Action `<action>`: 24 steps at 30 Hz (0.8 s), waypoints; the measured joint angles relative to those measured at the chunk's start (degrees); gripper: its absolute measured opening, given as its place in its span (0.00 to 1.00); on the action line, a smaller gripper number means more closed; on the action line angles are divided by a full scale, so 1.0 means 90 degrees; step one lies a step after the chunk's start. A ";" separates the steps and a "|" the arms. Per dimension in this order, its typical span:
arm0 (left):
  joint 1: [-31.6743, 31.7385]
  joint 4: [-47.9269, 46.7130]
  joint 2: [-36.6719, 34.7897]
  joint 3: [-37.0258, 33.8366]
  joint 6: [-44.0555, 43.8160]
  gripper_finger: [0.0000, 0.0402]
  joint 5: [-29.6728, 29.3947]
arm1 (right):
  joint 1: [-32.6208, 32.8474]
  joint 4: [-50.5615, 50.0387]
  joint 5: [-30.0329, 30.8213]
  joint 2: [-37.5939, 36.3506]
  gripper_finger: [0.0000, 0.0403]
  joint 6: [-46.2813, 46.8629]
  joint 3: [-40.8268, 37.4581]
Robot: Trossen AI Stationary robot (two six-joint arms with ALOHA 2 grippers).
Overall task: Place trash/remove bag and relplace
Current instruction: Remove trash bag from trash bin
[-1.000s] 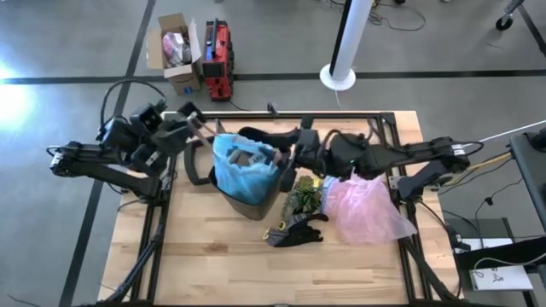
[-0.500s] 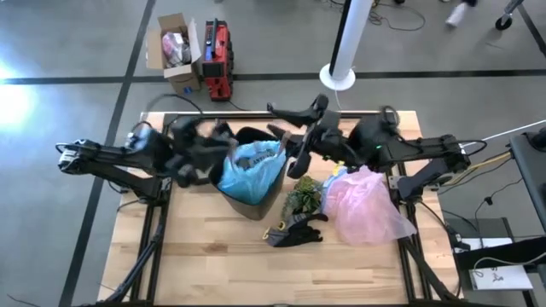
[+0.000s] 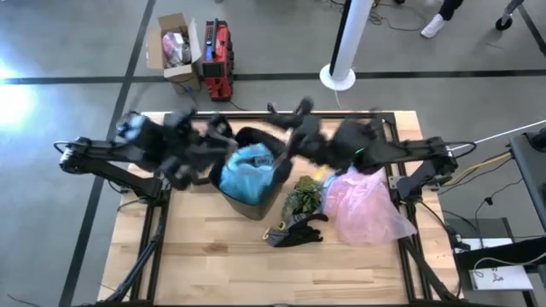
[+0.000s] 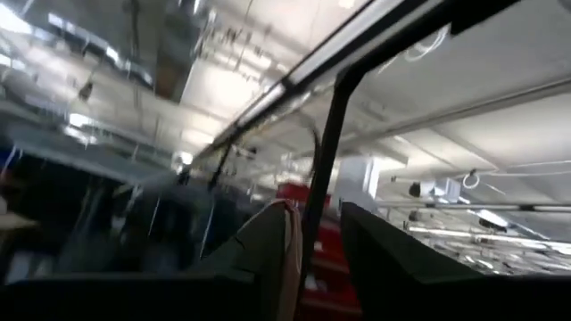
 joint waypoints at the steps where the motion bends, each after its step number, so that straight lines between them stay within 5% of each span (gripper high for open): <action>1: -0.0033 -0.0065 0.0064 -0.0073 -0.0083 0.24 -0.0005 | -0.0001 -0.0005 0.0012 -0.0014 0.42 -0.0209 0.0253; 11: -0.0109 0.1182 0.0725 -0.0433 -0.0643 0.24 -0.0029 | -0.0001 -0.1011 0.0020 -0.0051 0.40 -0.1043 0.2263; 17: -0.0084 0.1257 0.0747 0.0094 -0.0025 0.24 -0.0030 | -0.0001 -0.2265 0.0018 -0.0034 0.39 -0.0442 0.2147; 24: -0.0079 0.0799 0.0752 0.0516 0.0263 0.24 -0.0030 | 0.0025 -0.2445 0.0016 -0.0029 0.43 -0.0094 0.1758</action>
